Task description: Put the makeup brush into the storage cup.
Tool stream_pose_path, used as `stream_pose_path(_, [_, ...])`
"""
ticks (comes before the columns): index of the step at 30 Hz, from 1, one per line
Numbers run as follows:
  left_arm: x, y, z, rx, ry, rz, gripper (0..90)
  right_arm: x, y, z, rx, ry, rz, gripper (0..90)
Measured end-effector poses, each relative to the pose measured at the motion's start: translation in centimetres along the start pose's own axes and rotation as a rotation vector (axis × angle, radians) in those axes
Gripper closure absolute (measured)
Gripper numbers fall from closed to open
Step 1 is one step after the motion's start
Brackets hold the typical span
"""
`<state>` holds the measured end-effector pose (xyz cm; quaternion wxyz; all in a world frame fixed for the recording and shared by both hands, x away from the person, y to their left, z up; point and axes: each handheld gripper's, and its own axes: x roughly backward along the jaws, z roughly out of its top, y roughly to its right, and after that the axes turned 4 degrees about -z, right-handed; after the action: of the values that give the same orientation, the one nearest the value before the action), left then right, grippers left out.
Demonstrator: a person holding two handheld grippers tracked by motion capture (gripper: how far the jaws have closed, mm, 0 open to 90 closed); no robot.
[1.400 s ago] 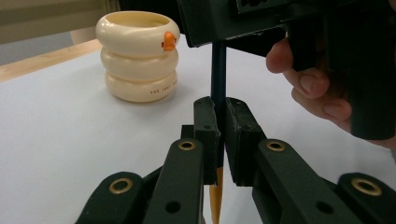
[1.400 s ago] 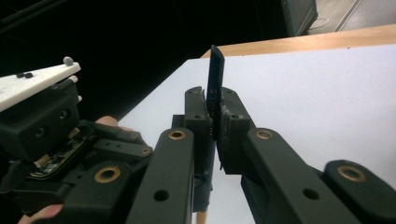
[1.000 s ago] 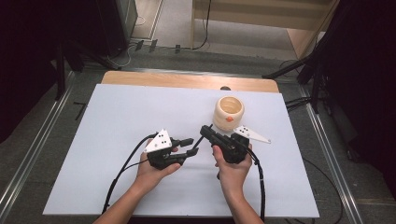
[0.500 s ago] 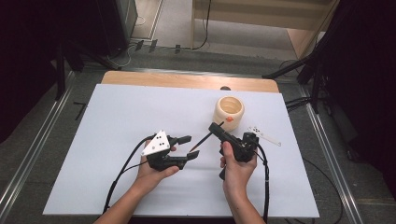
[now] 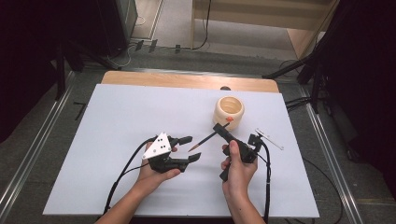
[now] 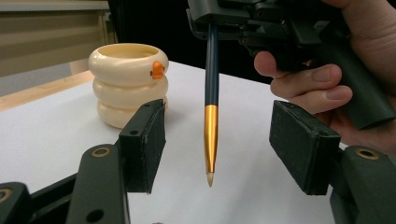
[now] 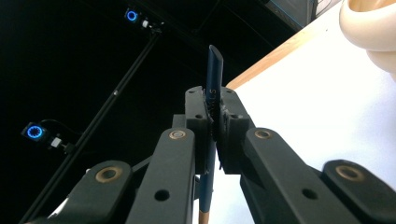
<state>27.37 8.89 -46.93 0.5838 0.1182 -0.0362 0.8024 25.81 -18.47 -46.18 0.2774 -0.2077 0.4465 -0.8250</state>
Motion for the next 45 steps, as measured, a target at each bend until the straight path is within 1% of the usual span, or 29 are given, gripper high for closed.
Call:
stream_pose_path(5, [-0.09,0.25,0.00,-0.024,0.001,0.016,40.2,0.00,-0.12,-0.19,-0.024,-0.001,0.019,85.5])
stream_pose_path(9, [-0.18,0.38,-0.04,-0.031,0.002,0.027,44.1,0.00,-0.12,-0.32,-0.049,-0.004,0.037,85.5])
stream_pose_path(12, [-0.22,0.45,-0.09,-0.032,0.002,0.045,46.5,-0.03,-0.09,-0.39,-0.066,-0.009,0.049,85.5])
stream_pose_path(15, [-0.10,0.60,-0.05,-0.035,0.019,0.062,52.8,-0.02,-0.21,-0.43,-0.078,-0.013,0.063,85.5])
stream_pose_path(18, [0.05,0.71,0.06,-0.049,0.030,0.065,59.1,-0.02,-0.21,-0.45,-0.081,-0.015,0.065,85.5])
stream_pose_path(20, [0.04,0.82,0.08,-0.050,0.036,0.064,63.0,-0.03,-0.19,-0.45,-0.085,-0.017,0.065,85.5])
stream_pose_path(22, [0.02,0.90,0.07,-0.058,0.033,0.064,66.3,-0.03,-0.20,-0.47,-0.086,-0.018,0.068,85.5])
stream_pose_path(27, [-0.01,1.02,0.09,-0.062,0.035,0.060,75.8,-0.06,-0.25,-0.56,-0.090,-0.022,0.073,85.5])
stream_pose_path(28, [0.02,1.01,0.12,-0.061,0.034,0.058,78.2,-0.08,-0.23,-0.58,-0.089,-0.022,0.071,85.5])
stream_pose_path(30, [0.03,1.00,0.15,-0.060,0.028,0.056,82.9,-0.10,-0.13,-0.64,-0.100,-0.024,0.071,85.5])
stream_pose_path(33, [-0.10,0.91,0.13,-0.058,0.005,0.052,83.9,-0.18,0.10,-0.65,-0.107,-0.024,0.068,85.4])
stream_pose_path(36, [-0.09,0.85,0.16,-0.051,-0.004,0.050,84.1,-0.27,0.32,-0.60,-0.099,-0.033,0.071,85.1])
stream_pose_path(38, [-0.08,0.80,0.20,-0.048,-0.008,0.051,84.2,-0.29,0.26,-0.55,-0.077,-0.037,0.069,83.0])
stream_pose_path(42, [0.08,0.56,0.26,-0.037,-0.023,0.056,84.3,-0.29,0.10,-0.24,0.024,-0.020,0.049,68.8])
stream_pose_path(44, [0.19,0.38,0.31,-0.029,-0.030,0.057,84.3,-0.25,0.12,0.08,0.059,-0.024,0.051,63.5])
stream_pose_path(45, [0.25,0.31,0.33,-0.026,-0.032,0.057,84.4,-0.20,0.12,0.27,0.072,-0.039,0.059,62.5])
